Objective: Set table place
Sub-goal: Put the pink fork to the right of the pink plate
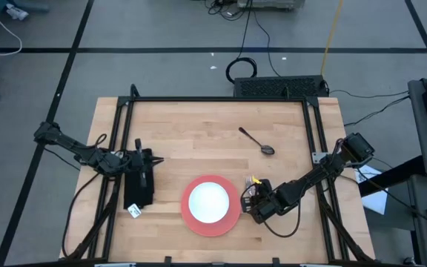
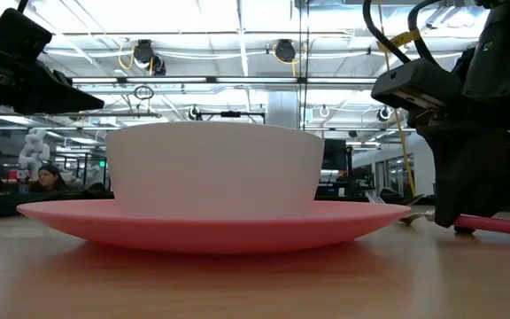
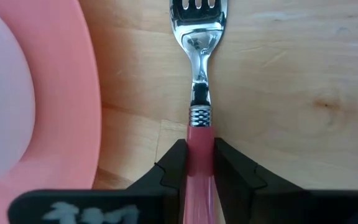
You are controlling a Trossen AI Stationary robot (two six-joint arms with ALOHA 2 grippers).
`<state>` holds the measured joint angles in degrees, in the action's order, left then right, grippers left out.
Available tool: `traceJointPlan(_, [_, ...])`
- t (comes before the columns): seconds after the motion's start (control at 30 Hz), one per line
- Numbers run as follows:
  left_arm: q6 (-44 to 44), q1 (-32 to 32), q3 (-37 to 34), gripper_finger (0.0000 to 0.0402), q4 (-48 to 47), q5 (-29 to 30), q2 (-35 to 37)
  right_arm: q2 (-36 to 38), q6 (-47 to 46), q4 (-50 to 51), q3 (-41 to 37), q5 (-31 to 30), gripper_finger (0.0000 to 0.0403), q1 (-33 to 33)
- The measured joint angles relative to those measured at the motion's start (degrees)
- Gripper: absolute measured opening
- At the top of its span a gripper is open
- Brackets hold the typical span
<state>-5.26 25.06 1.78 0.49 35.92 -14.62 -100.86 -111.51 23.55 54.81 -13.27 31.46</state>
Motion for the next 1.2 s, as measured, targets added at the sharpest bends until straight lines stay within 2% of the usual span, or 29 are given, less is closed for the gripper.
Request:
traceJointPlan(0.5, [0.2, 0.0, 0.0, 0.0031, 0.0, 0.0, 0.0, 0.0, 2.5, 0.0, 0.0, 0.0, 0.0056, 0.0])
traceJointPlan(0.8, [0.2, 0.0, 0.0, 0.0031, 0.0, -0.1, 0.0, 0.0, 2.5, 0.0, 0.1, 0.0, 0.0088, 0.0])
traceJointPlan(1.2, [0.2, 0.0, 0.0, 0.0031, 0.0, -0.1, 0.0, 0.0, 2.7, -1.1, 0.0, -0.2, 0.0091, 0.0])
